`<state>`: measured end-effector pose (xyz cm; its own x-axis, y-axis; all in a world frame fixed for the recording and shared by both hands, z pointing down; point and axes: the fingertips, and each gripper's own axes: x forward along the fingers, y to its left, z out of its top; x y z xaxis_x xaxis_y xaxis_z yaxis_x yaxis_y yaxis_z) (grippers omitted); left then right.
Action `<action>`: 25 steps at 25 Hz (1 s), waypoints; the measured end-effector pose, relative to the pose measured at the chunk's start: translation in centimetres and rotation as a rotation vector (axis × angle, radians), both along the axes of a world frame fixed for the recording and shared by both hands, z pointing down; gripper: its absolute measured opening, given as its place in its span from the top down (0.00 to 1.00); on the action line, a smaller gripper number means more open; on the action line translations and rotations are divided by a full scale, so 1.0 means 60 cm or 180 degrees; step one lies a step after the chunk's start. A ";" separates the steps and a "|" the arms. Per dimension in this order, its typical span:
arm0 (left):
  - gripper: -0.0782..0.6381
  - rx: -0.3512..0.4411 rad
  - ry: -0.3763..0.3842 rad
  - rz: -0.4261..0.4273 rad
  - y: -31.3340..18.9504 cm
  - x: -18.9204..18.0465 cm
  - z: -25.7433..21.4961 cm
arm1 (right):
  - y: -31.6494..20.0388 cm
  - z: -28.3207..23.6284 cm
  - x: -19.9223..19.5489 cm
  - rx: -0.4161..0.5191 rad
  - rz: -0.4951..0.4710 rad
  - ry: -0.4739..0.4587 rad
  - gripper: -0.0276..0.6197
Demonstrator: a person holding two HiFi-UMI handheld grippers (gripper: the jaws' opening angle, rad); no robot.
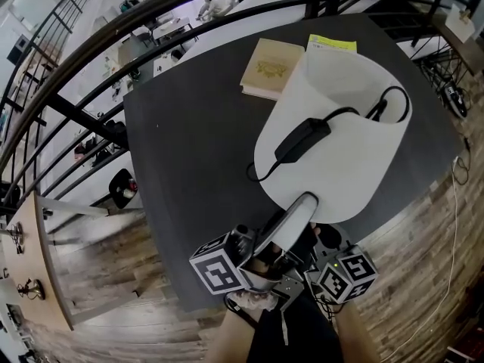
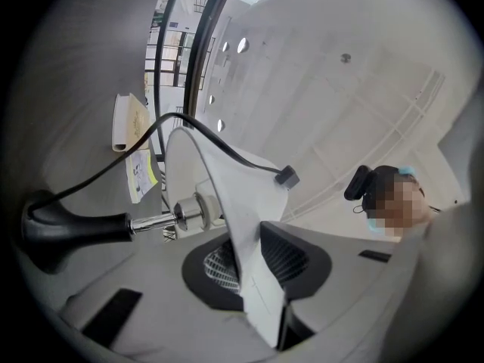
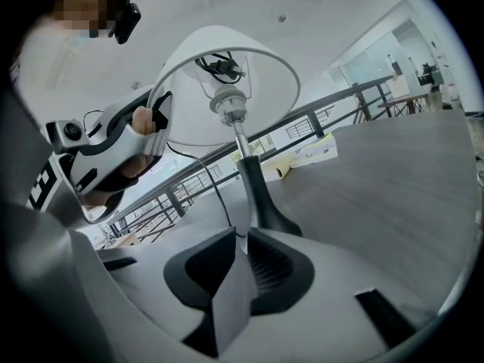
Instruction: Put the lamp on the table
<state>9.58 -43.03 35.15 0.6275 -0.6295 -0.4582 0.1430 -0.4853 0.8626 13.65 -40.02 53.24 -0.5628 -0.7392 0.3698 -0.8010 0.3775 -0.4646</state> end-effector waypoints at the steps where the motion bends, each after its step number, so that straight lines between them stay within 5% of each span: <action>1: 0.76 -0.0001 0.0010 0.0001 0.003 -0.002 0.001 | 0.002 0.001 -0.001 -0.0008 0.0004 0.0003 0.89; 25: 0.71 0.0070 0.0109 -0.0012 0.060 -0.031 0.039 | 0.039 0.029 -0.001 -0.0092 0.0197 0.0173 0.92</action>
